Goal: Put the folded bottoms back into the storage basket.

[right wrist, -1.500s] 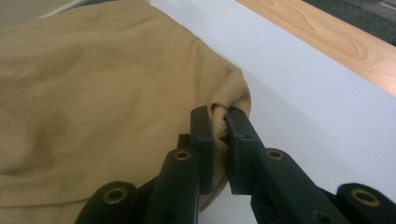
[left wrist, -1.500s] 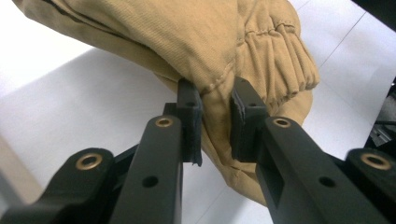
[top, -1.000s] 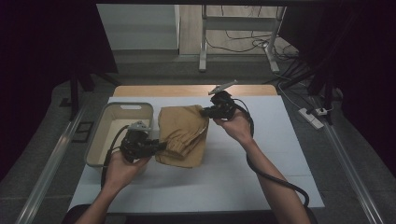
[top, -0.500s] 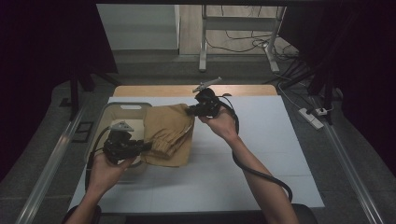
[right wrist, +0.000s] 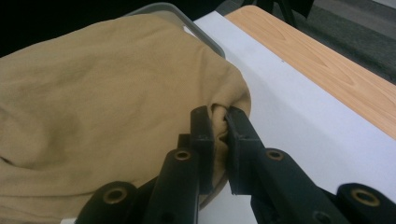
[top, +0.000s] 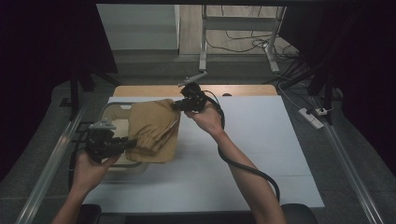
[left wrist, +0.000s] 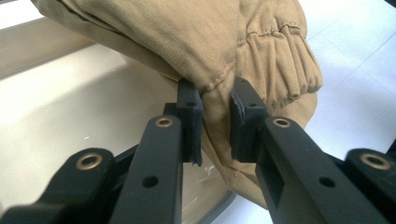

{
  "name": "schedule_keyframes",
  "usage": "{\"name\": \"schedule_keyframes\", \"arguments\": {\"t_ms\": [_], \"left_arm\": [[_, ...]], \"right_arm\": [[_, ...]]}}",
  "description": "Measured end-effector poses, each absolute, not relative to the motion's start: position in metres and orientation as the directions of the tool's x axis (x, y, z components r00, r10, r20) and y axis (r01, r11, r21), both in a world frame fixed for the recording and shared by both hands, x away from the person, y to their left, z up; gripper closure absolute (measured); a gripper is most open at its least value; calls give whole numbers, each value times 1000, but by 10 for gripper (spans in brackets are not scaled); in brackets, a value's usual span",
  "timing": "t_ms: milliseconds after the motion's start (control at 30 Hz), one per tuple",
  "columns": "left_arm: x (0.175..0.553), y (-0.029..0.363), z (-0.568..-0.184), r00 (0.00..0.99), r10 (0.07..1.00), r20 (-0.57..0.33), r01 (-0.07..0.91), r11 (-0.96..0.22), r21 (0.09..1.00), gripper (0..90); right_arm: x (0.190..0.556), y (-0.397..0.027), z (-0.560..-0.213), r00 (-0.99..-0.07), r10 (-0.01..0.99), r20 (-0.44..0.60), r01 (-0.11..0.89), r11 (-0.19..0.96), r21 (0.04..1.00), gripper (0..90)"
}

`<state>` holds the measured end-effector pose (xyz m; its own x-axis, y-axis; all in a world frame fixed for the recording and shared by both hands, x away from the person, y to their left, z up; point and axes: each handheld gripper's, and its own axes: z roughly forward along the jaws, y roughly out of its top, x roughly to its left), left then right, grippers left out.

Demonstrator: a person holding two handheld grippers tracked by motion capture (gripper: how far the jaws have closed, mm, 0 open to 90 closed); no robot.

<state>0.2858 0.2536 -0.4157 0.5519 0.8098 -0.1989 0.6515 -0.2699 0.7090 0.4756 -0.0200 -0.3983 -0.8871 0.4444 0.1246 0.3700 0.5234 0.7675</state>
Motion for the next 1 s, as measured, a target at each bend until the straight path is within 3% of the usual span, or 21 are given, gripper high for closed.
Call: {"name": "schedule_keyframes", "arguments": {"t_ms": [1000], "left_arm": [[284,314,-420,454,872,-182,692,-217,688,761]], "right_arm": [[484,52,-407,-904,411,122,342,520,783,831]]}}
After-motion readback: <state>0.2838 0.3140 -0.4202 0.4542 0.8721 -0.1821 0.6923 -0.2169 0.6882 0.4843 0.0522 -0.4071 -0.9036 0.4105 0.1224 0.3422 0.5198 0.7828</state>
